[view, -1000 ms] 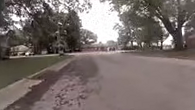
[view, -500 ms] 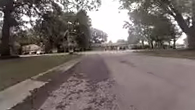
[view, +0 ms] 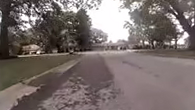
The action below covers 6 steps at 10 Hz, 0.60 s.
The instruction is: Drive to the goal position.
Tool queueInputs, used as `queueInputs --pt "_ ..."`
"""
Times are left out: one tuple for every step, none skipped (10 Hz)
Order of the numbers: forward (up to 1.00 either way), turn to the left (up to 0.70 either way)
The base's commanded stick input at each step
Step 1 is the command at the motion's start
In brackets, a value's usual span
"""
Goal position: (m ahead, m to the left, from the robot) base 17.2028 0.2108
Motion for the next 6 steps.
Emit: queueInputs --pt "0.7 0.0" --pt "0.7 0.0" --pt "0.7 0.0" --pt "0.7 0.0" --pt "0.7 0.0" --pt "0.7 0.0"
